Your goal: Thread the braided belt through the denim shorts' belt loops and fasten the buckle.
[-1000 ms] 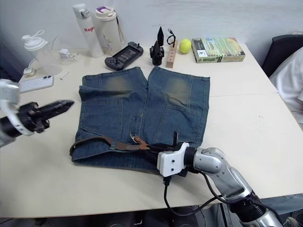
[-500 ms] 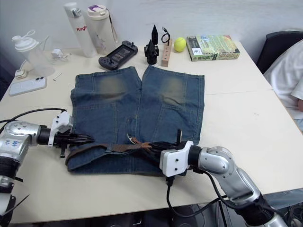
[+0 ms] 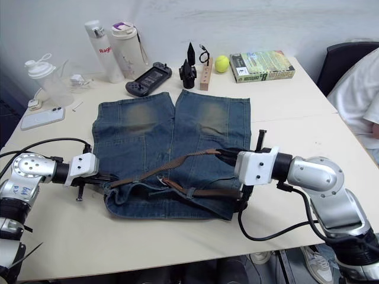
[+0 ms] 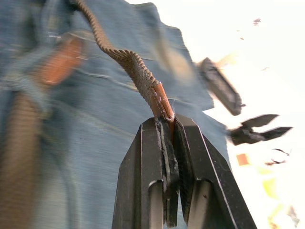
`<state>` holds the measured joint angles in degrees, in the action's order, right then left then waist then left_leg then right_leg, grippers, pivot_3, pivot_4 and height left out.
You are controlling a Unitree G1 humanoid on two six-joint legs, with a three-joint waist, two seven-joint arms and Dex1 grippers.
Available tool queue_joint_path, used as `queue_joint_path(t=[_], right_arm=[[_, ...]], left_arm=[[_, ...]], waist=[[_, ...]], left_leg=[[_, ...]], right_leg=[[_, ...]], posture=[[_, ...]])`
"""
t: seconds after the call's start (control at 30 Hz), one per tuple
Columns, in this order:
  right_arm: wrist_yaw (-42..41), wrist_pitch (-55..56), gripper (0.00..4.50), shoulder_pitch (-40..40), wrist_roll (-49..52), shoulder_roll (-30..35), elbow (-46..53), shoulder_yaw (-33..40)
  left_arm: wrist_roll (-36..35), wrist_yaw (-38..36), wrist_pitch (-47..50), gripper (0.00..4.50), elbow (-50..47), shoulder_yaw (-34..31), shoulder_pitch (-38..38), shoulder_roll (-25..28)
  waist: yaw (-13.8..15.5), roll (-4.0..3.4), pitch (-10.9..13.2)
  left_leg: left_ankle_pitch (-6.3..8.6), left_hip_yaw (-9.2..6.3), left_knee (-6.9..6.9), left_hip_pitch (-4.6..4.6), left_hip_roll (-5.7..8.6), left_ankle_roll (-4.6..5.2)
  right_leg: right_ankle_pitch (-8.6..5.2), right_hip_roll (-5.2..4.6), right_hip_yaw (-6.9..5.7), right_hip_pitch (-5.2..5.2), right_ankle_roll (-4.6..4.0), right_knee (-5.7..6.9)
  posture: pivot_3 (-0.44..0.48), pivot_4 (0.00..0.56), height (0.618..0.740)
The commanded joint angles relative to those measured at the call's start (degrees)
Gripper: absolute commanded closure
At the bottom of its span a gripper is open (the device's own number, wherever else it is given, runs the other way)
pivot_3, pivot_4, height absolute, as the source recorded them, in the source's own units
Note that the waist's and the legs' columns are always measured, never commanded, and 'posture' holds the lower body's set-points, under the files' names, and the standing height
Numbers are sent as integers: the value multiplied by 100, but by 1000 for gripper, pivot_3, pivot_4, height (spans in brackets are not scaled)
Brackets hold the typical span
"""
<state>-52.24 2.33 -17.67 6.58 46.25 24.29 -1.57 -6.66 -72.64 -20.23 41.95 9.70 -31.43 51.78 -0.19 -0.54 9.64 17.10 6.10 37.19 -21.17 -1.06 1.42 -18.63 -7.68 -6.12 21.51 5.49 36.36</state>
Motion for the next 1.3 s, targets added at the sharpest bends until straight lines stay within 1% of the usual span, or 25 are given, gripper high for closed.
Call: queue_joint_path(t=[0.03, 0.17, 0.23, 0.3, 0.37, 0.47, 0.53, 0.63, 0.7, 0.77, 0.8, 0.9, 0.97, 1.0, 1.07, 1.13, 1.23, 1.27, 1.3], right_arm=[[52, -59, 4500, -141, 76, -152, 252, -113], [41, -320, 4500, -312, 77, -341, 434, -414], [62, -465, 4500, -440, 47, -452, 489, -568], [57, -568, 4500, -610, -18, -586, 479, -761], [32, -603, 4500, -817, -108, -708, 387, -964], [-61, -626, 4500, -1095, -220, -813, 231, -1204], [-157, -628, 4500, -1258, -292, -857, 141, -1371], [-222, -665, 4500, -1432, -363, -941, 33, -1542], [-221, -722, 4500, -1573, -434, -1047, -68, -1635], [-226, -794, 4500, -1740, -508, -1164, -193, -1722], [-238, -810, 4500, -1783, -527, -1199, -227, -1740], [-232, -844, 4500, -1836, -557, -1272, -253, -1770], [-238, -850, 4500, -1853, -564, -1299, -255, -1778], [-233, -869, 4500, -1881, -564, -1336, -251, -1782], [-220, -910, 4500, -1926, -567, -1398, -237, -1788], [-206, -931, 4500, -1942, -576, -1439, -231, -1784], [-196, -955, 4500, -1936, -587, -1479, -209, -1777], [-196, -966, 4500, -1934, -593, -1487, -205, -1776], [-195, -989, 4500, -1931, -593, -1495, -195, -1773]], left_arm=[[386, 153, 109, 4419, 461, 96, 240, -178], [-305, -8, 593, 4419, -82, -484, 242, -333], [-700, -60, 1043, 4419, -534, -801, 288, -380], [-1161, -103, 1773, 3794, -1231, -1108, 414, -332], [-1553, -92, 2488, 3112, -2016, -1362, 600, -174], [-2284, 200, 3821, 1687, -3379, -1808, 793, 9], [-2833, 481, 4644, 792, -4244, -2064, 826, 58], [-3381, 851, 5379, 792, -5075, -2309, 811, 26], [-3538, 1032, 5621, 792, -5569, -2343, 889, 26], [-3501, 1215, 5709, 792, -6056, -2240, 1035, 7], [-3318, 1257, 5597, 792, -6219, -2128, 1133, 14], [-3076, 1378, 5475, 792, -6463, -1969, 1323, -21], [-2924, 1514, 5406, 792, -6507, -1885, 1355, -65], [-2685, 1673, 5293, 792, -6477, -1782, 1341, -103], [-2217, 1736, 4918, 792, -6450, -1575, 1393, -77], [-2122, 1827, 4897, 792, -6426, -1520, 1359, -138], [-2082, 1872, 4872, 1571, -6365, -1517, 1317, -210], [-2074, 1861, 4856, 1939, -6356, -1526, 1321, -224], [-2083, 1860, 4860, 2410, -6351, -1547, 1324, -240]], waist=[[9, -6, -4], [18, -2, -1], [22, 19, 11], [13, 51, 30], [-20, 107, 62], [-67, 115, 63], [-97, 117, 64], [-115, 119, 66], [-127, 119, 66], [-130, 119, 67], [-130, 119, 67], [-130, 119, 67], [-127, 119, 67], [-126, 119, 67], [-118, 119, 67], [-111, 119, 67], [-112, 119, 67], [-115, 119, 67], [-117, 119, 67]], left_leg=[[-3, 0, 1, 0, 0, -4], [-4, -1, 11, -5, 1, -3], [-3, -8, 15, -15, 1, -2], [-3, -16, 21, -33, 1, -1], [-3, -27, 29, -51, -2, -1], [12, -62, 95, -144, -14, 0], [11, -65, 105, -177, -10, 3], [7, -73, 110, -183, -6, 6], [3, -73, 110, -184, -6, 6], [1, -74, 108, -185, -7, 3], [1, -72, 107, -184, -6, 3], [1, -71, 102, -184, -7, 1], [0, -71, 102, -185, -6, 0], [0, -70, 103, -186, -6, 0], [-1, -71, 104, -186, -3, 1], [-1, -71, 104, -187, 1, 2], [-1, -71, 102, -188, 2, 2], [-1, -71, 102, -188, 2, 2], [-1, -72, 102, -188, 2, 2]], right_leg=[[-1, 0, -1, 1, -1, 4], [-1, -2, -2, 2, -1, 12], [-1, -3, -5, 6, -1, 12], [0, -3, -6, 12, -1, 16], [0, -3, -4, 16, 0, 18], [1, 3, -8, 65, 2, 25], [4, 2, -10, 90, 5, 31], [4, 3, -19, 91, 7, 31], [4, 4, -18, 90, 7, 30], [4, 8, -17, 91, 7, 29], [4, 8, -16, 93, 7, 31], [4, 14, -16, 95, 7, 28], [4, 18, -17, 96, 6, 28], [4, 19, -17, 96, 6, 27], [4, 19, -17, 96, 7, 28], [4, 19, -18, 96, 7, 29], [4, 18, -18, 96, 7, 28], [4, 17, -18, 96, 7, 28], [4, 17, -18, 96, 7, 28]], posture=[[0, 150, 720], [0, 150, 720], [0, 150, 720], [0, 150, 720], [0, 150, 720], [0, 150, 720], [0, 150, 720], [0, 150, 720], [0, 150, 720], [0, 150, 720], [0, 150, 720], [0, 150, 720], [0, 150, 720], [0, 150, 720], [0, 150, 720], [0, 150, 720], [0, 150, 720], [0, 150, 720], [0, 150, 720]])
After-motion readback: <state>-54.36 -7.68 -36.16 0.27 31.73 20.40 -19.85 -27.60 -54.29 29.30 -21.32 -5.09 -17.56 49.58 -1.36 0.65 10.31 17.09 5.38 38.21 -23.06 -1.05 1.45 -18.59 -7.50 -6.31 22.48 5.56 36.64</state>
